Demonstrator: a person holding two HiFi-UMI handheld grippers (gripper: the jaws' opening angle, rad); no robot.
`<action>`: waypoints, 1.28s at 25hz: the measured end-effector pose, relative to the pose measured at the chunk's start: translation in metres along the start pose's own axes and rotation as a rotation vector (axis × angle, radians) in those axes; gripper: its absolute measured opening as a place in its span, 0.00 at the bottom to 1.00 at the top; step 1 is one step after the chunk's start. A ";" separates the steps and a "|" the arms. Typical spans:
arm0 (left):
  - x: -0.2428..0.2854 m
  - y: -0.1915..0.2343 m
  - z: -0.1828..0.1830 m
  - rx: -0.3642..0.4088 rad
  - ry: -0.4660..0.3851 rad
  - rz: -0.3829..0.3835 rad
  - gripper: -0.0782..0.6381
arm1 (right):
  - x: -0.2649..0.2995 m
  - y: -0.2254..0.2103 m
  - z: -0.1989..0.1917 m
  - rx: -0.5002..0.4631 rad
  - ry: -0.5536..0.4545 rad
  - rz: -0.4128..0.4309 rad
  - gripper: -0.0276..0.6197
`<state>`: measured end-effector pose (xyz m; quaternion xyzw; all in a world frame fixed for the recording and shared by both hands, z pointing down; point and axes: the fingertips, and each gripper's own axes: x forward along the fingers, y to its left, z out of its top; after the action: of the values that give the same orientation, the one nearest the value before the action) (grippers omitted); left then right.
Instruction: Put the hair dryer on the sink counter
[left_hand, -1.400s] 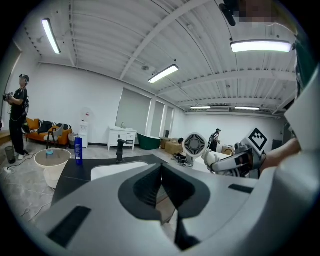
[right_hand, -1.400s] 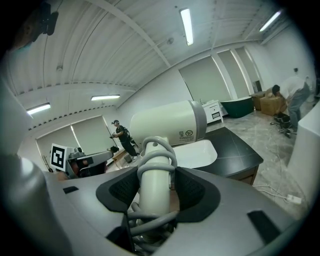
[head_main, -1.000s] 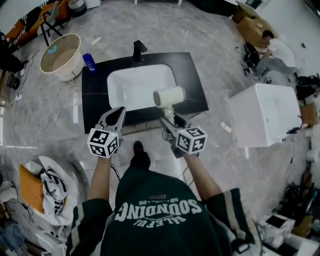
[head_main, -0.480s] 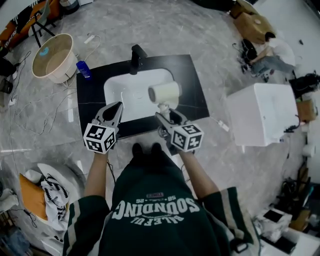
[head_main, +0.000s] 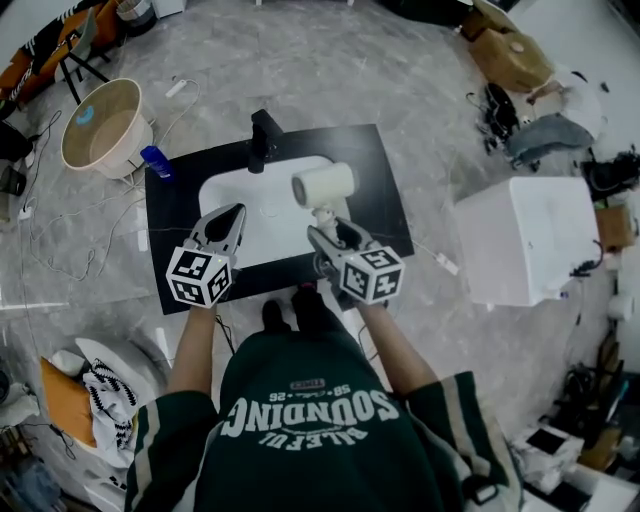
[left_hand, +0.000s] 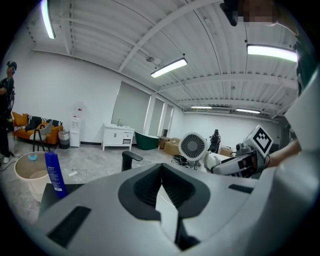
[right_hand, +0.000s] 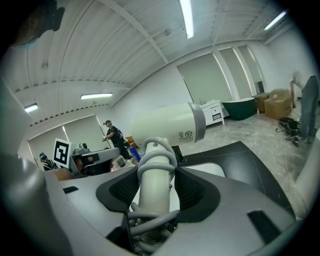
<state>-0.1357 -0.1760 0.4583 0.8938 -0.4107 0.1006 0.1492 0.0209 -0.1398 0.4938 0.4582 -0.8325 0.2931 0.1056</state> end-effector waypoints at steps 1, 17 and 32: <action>0.005 0.000 0.002 -0.001 0.001 0.000 0.11 | 0.002 -0.004 0.004 -0.004 0.002 0.002 0.38; 0.063 -0.001 0.003 0.018 0.059 -0.043 0.11 | 0.019 -0.050 0.025 0.015 0.005 -0.023 0.38; 0.132 -0.063 -0.037 0.044 0.183 -0.245 0.11 | -0.028 -0.112 -0.034 0.145 0.051 -0.189 0.38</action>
<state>-0.0045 -0.2170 0.5211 0.9275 -0.2809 0.1715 0.1774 0.1264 -0.1461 0.5524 0.5337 -0.7591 0.3528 0.1202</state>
